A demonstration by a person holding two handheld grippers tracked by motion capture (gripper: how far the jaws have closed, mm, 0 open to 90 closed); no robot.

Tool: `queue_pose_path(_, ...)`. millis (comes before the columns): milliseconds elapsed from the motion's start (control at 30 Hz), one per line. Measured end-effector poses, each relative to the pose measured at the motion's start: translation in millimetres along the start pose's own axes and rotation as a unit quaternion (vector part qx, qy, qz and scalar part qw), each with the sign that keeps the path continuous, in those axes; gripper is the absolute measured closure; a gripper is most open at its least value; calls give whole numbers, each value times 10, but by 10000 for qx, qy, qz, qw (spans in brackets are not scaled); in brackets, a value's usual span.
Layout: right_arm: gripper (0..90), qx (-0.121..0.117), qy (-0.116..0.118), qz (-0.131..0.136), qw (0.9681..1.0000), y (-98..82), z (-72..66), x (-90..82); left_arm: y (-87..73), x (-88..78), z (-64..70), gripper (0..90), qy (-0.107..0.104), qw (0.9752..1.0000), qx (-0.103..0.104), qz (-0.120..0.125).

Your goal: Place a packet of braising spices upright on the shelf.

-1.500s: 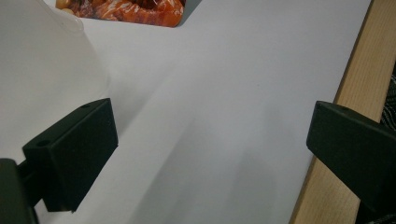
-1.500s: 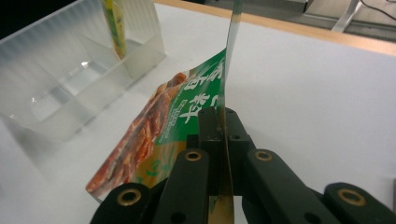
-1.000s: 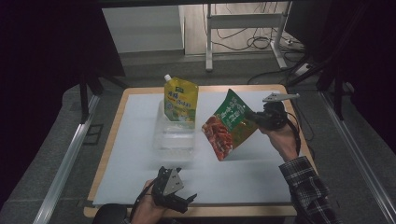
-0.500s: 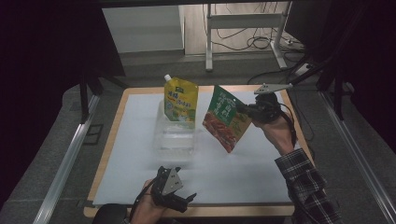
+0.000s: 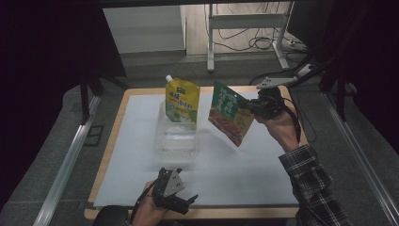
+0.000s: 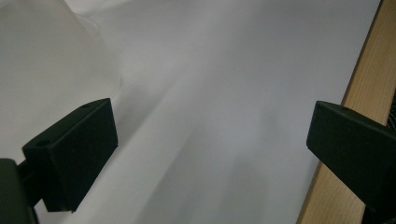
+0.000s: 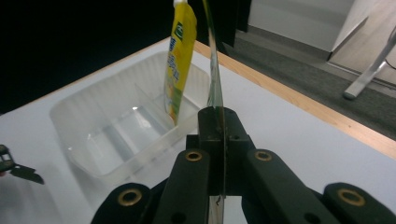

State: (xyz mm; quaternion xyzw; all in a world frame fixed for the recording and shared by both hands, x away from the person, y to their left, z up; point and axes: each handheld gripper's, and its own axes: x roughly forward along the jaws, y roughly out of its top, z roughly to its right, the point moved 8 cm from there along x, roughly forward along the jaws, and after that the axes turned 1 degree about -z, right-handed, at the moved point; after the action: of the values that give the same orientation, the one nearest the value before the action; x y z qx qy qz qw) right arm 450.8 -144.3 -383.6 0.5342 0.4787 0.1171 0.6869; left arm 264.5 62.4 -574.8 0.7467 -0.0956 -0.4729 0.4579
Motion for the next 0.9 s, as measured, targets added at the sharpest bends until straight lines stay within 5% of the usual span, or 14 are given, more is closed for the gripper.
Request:
queue_pose_path(533, 893, -179, 416, 92, 9989, 249, -212, -76, 17, -12, -9, 18, 7, 9999, -55, 84)
queue_pose_path(900, 892, -309, 637, 159, 9974, 441, -338, 21, 43, -40, -22, 10, -24, 9996, -182, 228)
